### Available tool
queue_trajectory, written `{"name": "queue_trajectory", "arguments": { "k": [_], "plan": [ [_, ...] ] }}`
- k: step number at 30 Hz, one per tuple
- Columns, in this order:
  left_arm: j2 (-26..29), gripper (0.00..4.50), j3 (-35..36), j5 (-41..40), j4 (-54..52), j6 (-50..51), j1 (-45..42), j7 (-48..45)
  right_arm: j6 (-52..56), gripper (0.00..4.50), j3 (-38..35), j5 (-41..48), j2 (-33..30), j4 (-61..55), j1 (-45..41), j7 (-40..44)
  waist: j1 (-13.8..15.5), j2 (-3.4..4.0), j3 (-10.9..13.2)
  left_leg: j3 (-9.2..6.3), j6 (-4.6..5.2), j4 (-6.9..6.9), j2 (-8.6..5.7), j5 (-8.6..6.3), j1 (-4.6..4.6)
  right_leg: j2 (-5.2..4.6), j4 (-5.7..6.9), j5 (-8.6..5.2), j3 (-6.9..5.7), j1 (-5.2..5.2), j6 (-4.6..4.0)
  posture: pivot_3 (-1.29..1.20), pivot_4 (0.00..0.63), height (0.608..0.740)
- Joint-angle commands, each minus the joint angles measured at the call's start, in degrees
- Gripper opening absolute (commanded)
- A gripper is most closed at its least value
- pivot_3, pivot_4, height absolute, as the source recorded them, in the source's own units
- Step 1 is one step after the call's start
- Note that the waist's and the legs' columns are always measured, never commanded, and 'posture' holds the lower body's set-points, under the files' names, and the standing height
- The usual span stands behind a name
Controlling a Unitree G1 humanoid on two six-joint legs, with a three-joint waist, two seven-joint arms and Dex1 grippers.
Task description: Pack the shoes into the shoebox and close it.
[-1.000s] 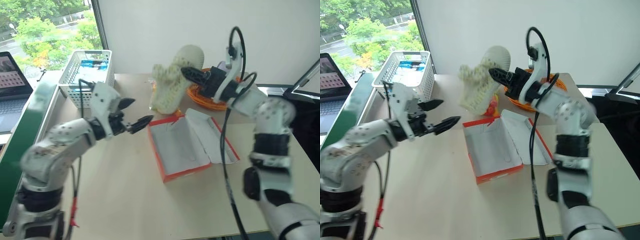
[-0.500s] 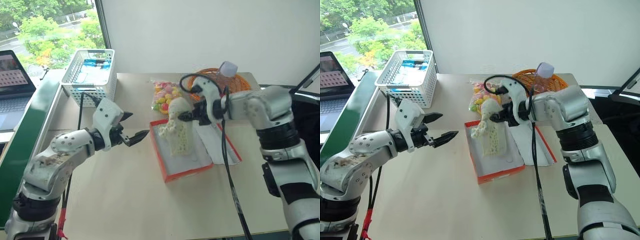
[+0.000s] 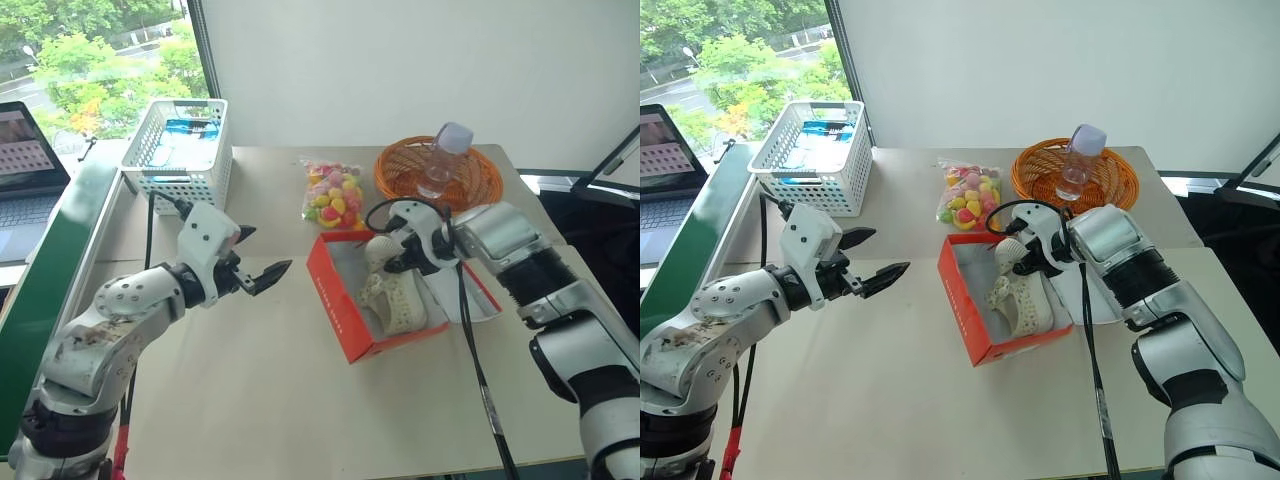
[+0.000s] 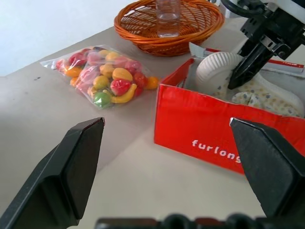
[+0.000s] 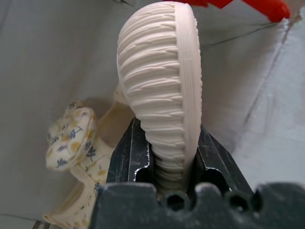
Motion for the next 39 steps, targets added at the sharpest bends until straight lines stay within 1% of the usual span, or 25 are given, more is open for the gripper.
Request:
{"name": "queue_trajectory", "arguments": {
  "k": [1,3,4,5,7,9,12,13,17,20,25,29,32,34,37,39],
  "plan": [
    [-0.2,4.50,0.9,0.5,-3.9,-0.4,0.6,1.3,-2.9,0.46,0.5,-4.0,0.6,4.3,-1.3,3.8,0.1,0.00,0.0,-0.01,0.00,0.01,0.00,0.00,0.00,0.00,0.00,0.00,-0.01,0.02,0.00,0.00,0.150,0.740],
    [-0.5,4.50,1.2,0.1,-5.0,0.2,1.1,2.3,-4.0,0.46,0.8,-5.2,1.5,6.3,-1.4,6.4,0.2,0.00,0.0,-0.01,0.00,0.02,0.00,0.00,0.01,-0.01,-0.01,0.01,-0.02,0.04,0.01,0.00,0.150,0.740],
    [-0.6,4.50,1.4,0.0,-5.5,0.4,1.4,2.7,-4.1,1.43,0.6,-5.6,1.9,6.7,-1.4,7.1,0.2,0.00,0.0,-0.02,0.00,0.02,0.00,0.00,0.02,-0.01,-0.01,0.01,-0.02,0.05,0.01,0.00,0.150,0.740],
    [-0.7,4.50,1.4,-0.1,-5.9,0.6,1.6,2.9,-4.1,1.66,0.4,-6.1,2.2,6.9,-1.5,7.5,0.2,0.00,0.0,-0.03,0.00,0.02,0.00,0.00,0.02,-0.01,-0.01,0.01,-0.03,0.06,0.01,0.00,0.150,0.740],
    [-0.8,4.50,1.5,-0.2,-6.4,0.9,1.9,3.5,-4.1,2.44,-0.1,-7.2,2.9,6.9,-1.5,7.9,0.2,0.00,0.0,-0.03,0.00,0.02,0.00,0.00,0.02,-0.01,0.00,0.01,-0.03,0.06,0.01,0.00,0.150,0.740],
    [-0.7,4.50,2.0,-0.4,-6.7,1.2,2.4,3.8,-4.1,3.09,-0.4,-8.2,3.4,6.4,-1.4,8.3,0.2,0.00,0.0,-0.03,0.00,0.03,-0.01,0.00,0.02,-0.01,0.02,0.01,-0.03,0.05,0.01,0.00,0.150,0.740],
    [-0.1,4.50,2.8,-0.4,-7.1,1.6,3.4,3.8,-3.9,4.20,-0.6,-9.2,4.1,4.8,-1.1,8.6,0.1,0.00,0.0,-0.03,0.00,0.03,-0.01,0.00,0.03,-0.01,0.02,0.01,-0.03,0.05,0.01,0.00,0.150,0.740],
    [-0.1,4.50,3.2,-0.6,-7.3,1.7,3.5,3.8,-4.4,4.47,-0.8,-9.2,4.0,3.5,-1.0,9.1,0.1,0.00,0.0,-0.03,0.00,0.03,0.00,0.00,0.03,-0.01,0.02,0.01,-0.03,0.05,0.01,0.00,0.150,0.740],
    [0.0,4.50,3.9,-0.8,-7.5,2.1,3.7,3.8,-4.7,4.47,-1.1,-10.1,3.2,-2.1,-0.8,10.3,0.1,0.00,0.0,-0.03,0.00,0.03,-0.01,0.00,0.05,-0.01,0.06,0.01,-0.03,0.05,0.01,0.00,0.150,0.740],
    [0.0,4.50,4.0,-0.9,-7.4,2.2,3.8,3.7,-4.5,4.47,-2.1,-11.1,2.6,-6.1,-1.7,9.4,0.1,0.00,0.0,-0.03,-0.01,0.03,-0.01,0.00,0.04,-0.01,0.06,0.01,-0.03,0.04,0.01,0.00,0.150,0.740],
    [0.2,4.50,3.9,-0.8,-7.1,2.2,3.5,3.5,-8.9,4.47,-4.6,-14.9,2.4,-9.0,-1.9,3.9,0.1,0.00,0.0,-0.02,-0.01,0.04,-0.01,0.00,0.04,-0.01,0.07,0.01,-0.03,0.04,0.01,0.00,0.150,0.740],
    [-0.2,4.50,5.4,-0.6,-6.7,2.6,3.9,4.9,-18.1,4.47,-14.1,-9.5,5.3,-11.1,-0.3,3.8,0.1,0.00,0.0,-0.01,-0.01,0.03,-0.01,0.00,0.04,-0.01,0.06,0.01,-0.03,0.03,0.01,0.00,0.150,0.740],
    [-0.9,4.50,7.5,0.2,-6.7,3.4,6.0,7.3,-26.1,4.47,-18.5,-7.2,7.9,-11.4,1.4,4.3,-0.3,0.00,0.0,-0.02,-0.01,0.02,0.00,0.00,0.08,0.01,0.08,0.01,0.01,0.05,0.00,0.00,0.150,0.740],
    [-2.1,4.50,10.5,1.3,-6.5,4.4,8.7,10.2,-27.2,4.47,-21.5,-3.1,10.6,-12.6,2.7,6.1,-0.2,0.00,0.0,-0.02,-0.01,0.01,0.01,0.00,0.13,0.02,0.10,0.01,0.00,0.07,0.00,0.00,0.150,0.740],
    [-3.8,4.50,14.9,2.2,-7.1,5.3,13.3,12.9,-29.6,4.47,-24.1,1.8,14.0,-15.1,4.8,9.5,-0.3,0.00,0.0,0.00,-0.01,0.01,0.03,0.00,0.22,0.02,0.14,0.01,0.02,0.14,0.00,0.00,0.150,0.740],
    [-5.0,4.50,18.4,3.2,-7.9,5.0,16.8,14.5,-31.2,4.47,-23.6,1.5,15.9,-14.8,5.7,9.3,-0.3,0.00,0.0,0.01,-0.01,0.01,0.03,0.00,0.22,0.01,0.17,0.01,0.01,0.13,-0.01,0.00,0.150,0.740]
  ]
}}
